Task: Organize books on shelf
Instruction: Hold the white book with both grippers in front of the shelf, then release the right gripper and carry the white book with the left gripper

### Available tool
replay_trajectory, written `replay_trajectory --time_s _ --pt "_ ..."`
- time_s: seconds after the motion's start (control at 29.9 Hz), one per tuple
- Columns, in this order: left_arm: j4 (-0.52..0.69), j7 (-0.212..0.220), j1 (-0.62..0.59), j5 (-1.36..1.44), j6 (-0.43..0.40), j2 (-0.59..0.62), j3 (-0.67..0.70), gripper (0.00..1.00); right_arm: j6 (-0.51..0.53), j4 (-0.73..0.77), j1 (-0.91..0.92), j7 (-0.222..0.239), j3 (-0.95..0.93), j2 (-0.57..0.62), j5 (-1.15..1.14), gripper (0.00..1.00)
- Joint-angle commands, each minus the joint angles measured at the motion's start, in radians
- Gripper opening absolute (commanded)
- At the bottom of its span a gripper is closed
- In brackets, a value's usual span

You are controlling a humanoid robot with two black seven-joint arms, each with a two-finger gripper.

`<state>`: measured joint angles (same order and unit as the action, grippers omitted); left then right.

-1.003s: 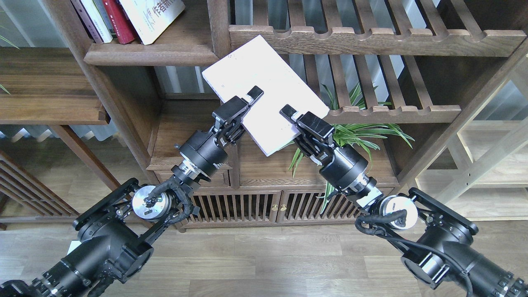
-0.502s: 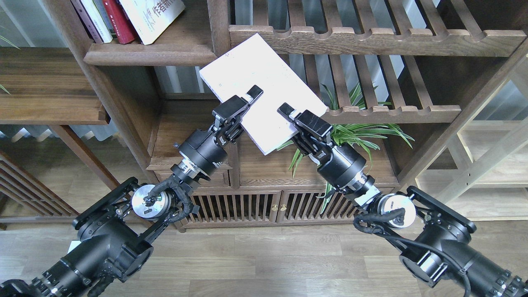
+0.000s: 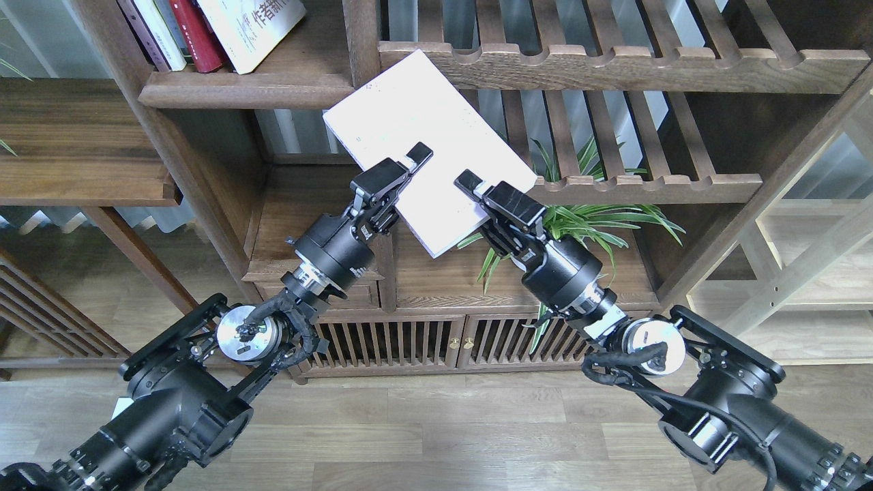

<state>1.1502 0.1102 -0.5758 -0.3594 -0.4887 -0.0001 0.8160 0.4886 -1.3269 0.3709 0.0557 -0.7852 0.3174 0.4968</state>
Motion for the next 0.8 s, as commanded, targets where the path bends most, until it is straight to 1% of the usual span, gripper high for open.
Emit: replay_trajectory --time_s 0.0,0.07,0.13,0.2,0.27,0.33,0.4,0.67,0.77 --pt "0.0 -0.007 0.001 0.0 0.0 0.0 0.0 0.02 0.0 0.003 -0.001 -0.004 -0.002 0.0 -0.001 0.07" --pt "0.0 -0.012 -0.001 0.0 0.0 0.0 -0.001 0.02 0.0 0.003 -0.006 -0.005 -0.012 -0.001 -0.004 0.18" --pt "0.0 -0.015 -0.001 0.0 0.0 0.0 0.0 0.02 0.0 0.003 -0.006 -0.007 -0.02 -0.001 -0.004 0.33" --pt "0.0 -0.017 -0.001 0.0 0.0 0.0 0.0 0.02 0.0 0.0 -0.006 -0.005 -0.026 -0.003 -0.007 0.38" --pt "0.0 -0.017 -0.001 0.0 0.0 0.0 0.0 0.02 0.0 0.0 -0.004 -0.007 -0.029 -0.003 -0.017 0.49" --pt "0.0 -0.017 -0.001 0.0 0.0 0.0 0.0 0.02 0.0 0.0 -0.004 -0.007 -0.031 -0.004 -0.032 0.63" --pt "-0.001 -0.018 -0.001 0.0 0.0 0.0 0.002 0.02 0.0 0.0 -0.004 -0.007 -0.032 -0.007 -0.041 0.71" --pt "-0.001 -0.017 0.001 0.011 0.0 0.0 -0.001 0.02 0.0 0.003 -0.004 -0.007 -0.074 -0.014 -0.043 0.84" --pt "0.005 -0.015 0.002 0.019 0.0 0.0 -0.014 0.01 0.0 0.005 -0.01 -0.007 -0.117 -0.011 -0.044 0.86"
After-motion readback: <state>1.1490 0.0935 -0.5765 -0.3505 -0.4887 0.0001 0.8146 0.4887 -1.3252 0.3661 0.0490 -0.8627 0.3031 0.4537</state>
